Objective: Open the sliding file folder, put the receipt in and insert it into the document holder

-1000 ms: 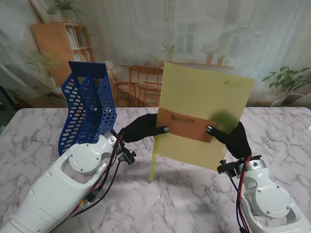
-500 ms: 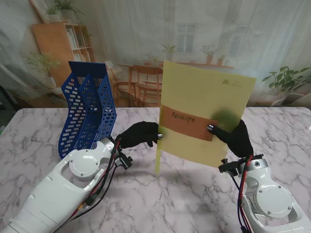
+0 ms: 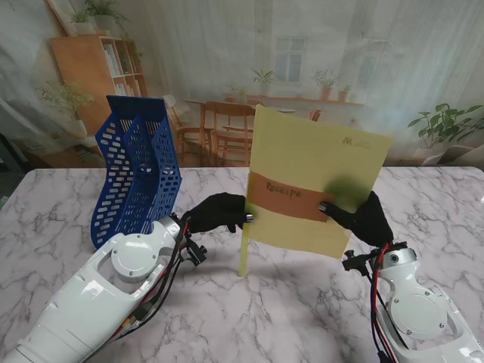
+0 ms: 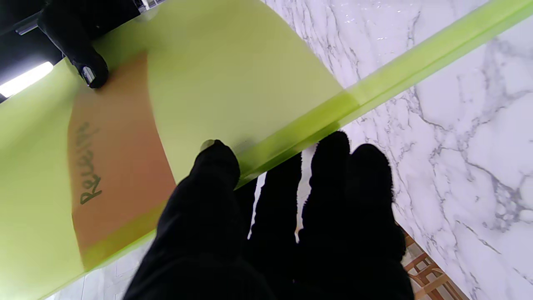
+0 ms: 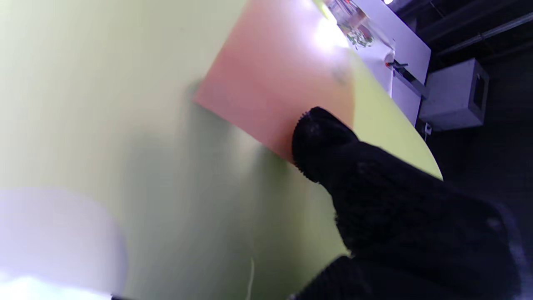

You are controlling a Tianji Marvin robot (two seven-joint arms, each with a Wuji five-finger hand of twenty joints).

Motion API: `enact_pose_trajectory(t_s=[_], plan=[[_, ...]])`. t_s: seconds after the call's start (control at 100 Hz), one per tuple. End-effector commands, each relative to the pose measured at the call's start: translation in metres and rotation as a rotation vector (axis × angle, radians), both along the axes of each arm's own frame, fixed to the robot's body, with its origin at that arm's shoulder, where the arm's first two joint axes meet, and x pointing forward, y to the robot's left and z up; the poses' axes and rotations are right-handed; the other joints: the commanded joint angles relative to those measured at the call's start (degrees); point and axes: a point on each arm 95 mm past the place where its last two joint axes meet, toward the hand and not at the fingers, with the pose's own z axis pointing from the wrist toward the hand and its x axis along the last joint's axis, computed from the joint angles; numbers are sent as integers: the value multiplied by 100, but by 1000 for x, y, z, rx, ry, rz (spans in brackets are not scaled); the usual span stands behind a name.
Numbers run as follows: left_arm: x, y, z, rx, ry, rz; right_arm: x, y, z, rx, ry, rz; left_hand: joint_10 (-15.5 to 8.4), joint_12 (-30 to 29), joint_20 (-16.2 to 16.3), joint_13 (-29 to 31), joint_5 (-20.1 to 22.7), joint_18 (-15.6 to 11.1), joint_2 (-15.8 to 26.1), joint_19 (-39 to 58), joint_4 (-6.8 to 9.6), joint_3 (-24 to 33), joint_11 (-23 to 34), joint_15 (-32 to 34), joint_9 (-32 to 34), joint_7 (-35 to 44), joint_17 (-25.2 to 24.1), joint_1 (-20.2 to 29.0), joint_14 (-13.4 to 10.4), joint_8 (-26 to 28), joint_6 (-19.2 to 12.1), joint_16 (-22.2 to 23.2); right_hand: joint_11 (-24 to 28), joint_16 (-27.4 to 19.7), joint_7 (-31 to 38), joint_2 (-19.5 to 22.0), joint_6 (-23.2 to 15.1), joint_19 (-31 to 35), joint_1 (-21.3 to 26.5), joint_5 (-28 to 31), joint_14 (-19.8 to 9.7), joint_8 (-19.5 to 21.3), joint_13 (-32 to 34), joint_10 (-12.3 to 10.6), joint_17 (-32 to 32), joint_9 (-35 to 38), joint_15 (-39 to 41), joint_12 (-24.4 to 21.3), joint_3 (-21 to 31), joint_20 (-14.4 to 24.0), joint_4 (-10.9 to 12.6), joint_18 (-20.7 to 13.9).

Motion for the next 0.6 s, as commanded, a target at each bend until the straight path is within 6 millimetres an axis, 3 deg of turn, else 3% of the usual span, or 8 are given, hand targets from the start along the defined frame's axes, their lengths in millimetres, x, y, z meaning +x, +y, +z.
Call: enact_pose_trajectory(t_s=[0.0, 0.59], plan=[[-1, -3, 6, 24, -8, -36, 1, -3, -6, -5, 7, -8, -168, -10, 170, 153, 337, -221, 194, 242, 133, 76, 196, 250, 270, 401, 79, 342, -41, -32, -243, 91, 168, 235, 694, 464, -918, 192, 424, 195, -174, 179, 340, -85, 154, 86, 816, 55, 426, 104, 224, -75], [4, -4, 27, 33, -68, -49, 3, -3, -22, -191, 55, -30, -132, -101, 116, 214, 360, -277, 184, 275, 129, 79, 249, 294, 334, 442, 170, 325, -60, -95, -188, 86, 46, 312, 649, 338, -794, 380, 425, 328, -76, 76, 512, 65, 375, 255, 1037, 111, 532, 194, 219, 113]])
